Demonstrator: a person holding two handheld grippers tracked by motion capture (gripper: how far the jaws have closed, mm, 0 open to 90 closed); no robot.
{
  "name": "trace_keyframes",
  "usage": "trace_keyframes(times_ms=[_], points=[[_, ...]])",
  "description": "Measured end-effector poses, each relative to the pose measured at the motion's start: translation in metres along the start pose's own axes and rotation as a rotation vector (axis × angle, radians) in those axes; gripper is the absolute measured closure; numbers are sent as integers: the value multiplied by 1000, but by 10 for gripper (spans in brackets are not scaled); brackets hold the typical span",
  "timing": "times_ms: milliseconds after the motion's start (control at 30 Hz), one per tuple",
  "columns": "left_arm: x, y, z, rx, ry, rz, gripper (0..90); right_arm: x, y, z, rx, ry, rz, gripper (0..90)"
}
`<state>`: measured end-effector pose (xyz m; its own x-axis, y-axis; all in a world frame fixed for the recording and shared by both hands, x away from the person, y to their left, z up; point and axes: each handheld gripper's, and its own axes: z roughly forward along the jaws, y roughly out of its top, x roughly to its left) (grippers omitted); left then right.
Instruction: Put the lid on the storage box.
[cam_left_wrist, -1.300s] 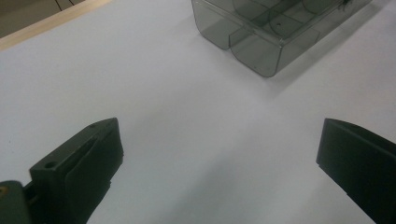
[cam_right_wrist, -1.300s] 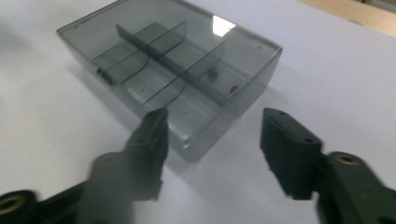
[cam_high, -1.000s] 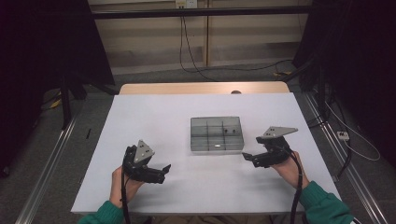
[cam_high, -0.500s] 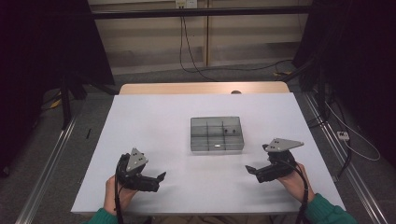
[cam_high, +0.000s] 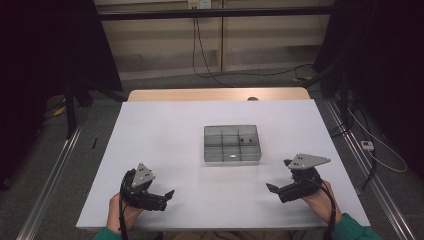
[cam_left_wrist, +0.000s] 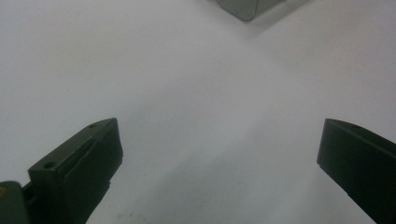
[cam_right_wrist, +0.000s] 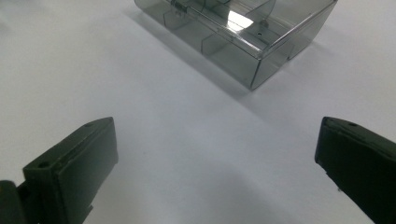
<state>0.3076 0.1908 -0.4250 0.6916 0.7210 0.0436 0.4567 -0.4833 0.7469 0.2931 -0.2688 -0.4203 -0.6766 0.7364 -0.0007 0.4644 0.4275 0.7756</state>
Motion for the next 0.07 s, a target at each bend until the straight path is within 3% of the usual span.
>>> trace_keyframes(times_ms=[67], points=[[2,0,1,10,2,4,0,-1,-1,0,2,1,1,0]])
